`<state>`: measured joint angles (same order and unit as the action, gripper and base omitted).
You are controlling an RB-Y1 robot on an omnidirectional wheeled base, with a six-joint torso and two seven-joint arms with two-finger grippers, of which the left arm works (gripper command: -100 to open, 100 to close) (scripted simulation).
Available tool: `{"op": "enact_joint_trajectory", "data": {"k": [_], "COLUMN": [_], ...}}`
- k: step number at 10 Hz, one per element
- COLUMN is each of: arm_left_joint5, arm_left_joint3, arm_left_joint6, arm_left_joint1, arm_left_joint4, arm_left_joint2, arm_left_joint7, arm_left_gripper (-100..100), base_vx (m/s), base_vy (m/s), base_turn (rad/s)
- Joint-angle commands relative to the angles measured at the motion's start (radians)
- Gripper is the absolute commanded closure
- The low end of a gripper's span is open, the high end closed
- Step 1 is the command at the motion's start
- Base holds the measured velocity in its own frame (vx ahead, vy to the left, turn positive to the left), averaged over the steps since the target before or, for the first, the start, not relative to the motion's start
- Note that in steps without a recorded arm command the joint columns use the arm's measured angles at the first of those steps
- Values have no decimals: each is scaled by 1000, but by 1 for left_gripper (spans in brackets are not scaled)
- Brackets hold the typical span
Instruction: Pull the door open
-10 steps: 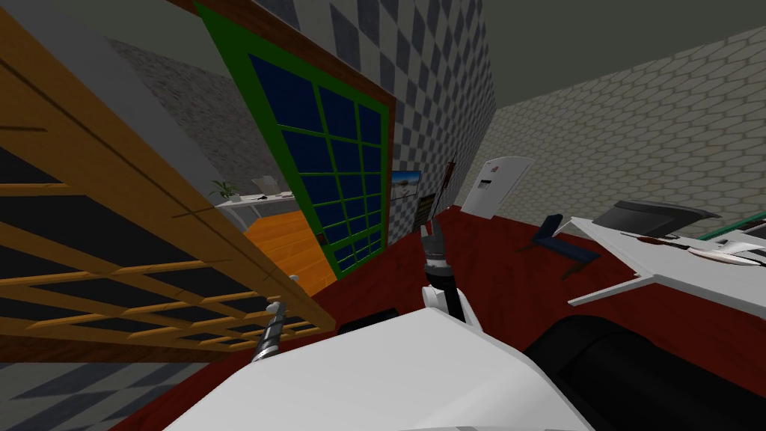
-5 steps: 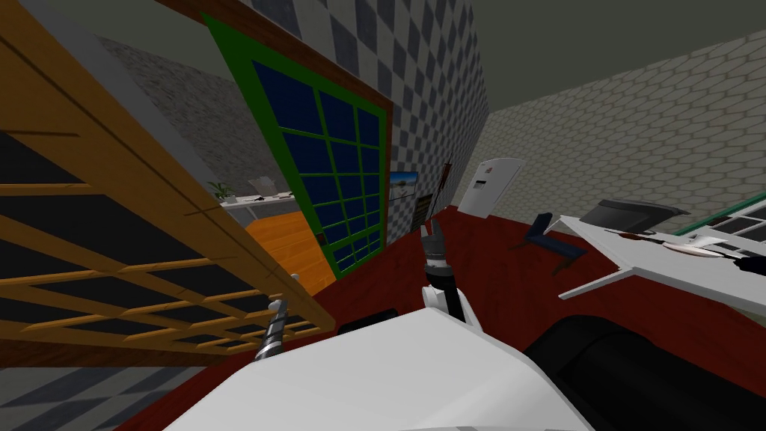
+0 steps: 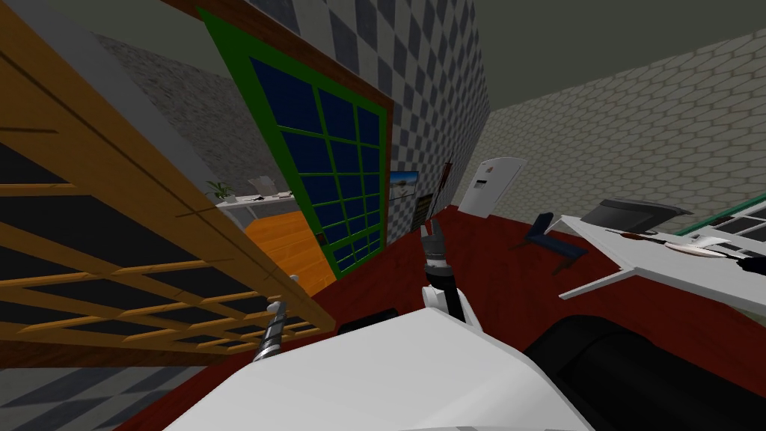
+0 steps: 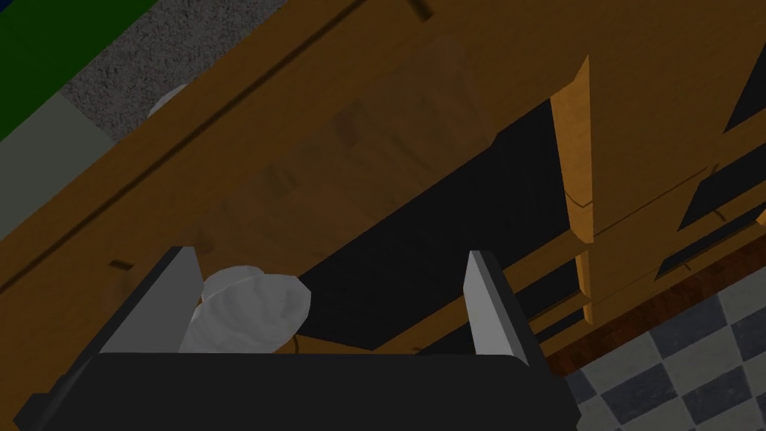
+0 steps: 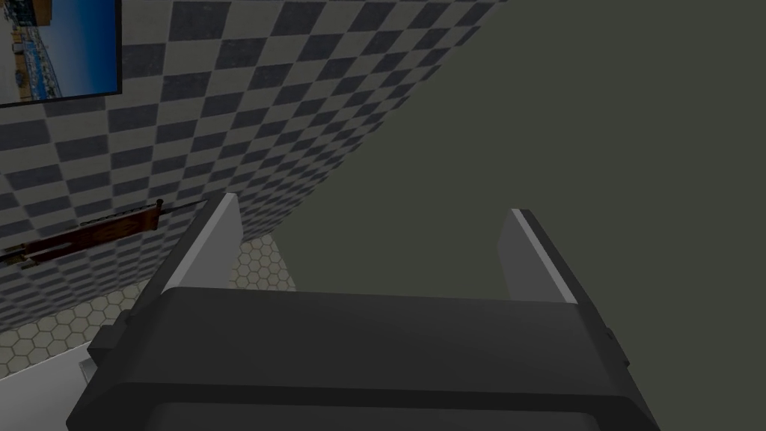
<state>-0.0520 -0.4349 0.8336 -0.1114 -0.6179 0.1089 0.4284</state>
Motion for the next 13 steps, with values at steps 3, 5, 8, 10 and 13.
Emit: {"op": "enact_joint_trajectory", "data": {"k": [3, 5, 8, 10, 13], "arm_left_joint5": [11, 18, 22, 27, 36], "arm_left_joint3": [11, 17, 22, 26, 36], "arm_left_joint6": [1, 2, 2, 3, 3], "arm_left_joint1": [8, 12, 15, 19, 25], "arm_left_joint4": [3, 4, 5, 6, 8], "arm_left_joint2": [3, 5, 6, 8, 10], "arm_left_joint7": [-81, -127, -157, -189, -253], "arm_left_gripper": [100, 100, 100, 100, 100], "base_vx": [-55, -59, -22, -56, -54], "base_vy": [-2, 31, 9, 30, 23], "base_turn": [-90, -65, -18, -73, -59]}}
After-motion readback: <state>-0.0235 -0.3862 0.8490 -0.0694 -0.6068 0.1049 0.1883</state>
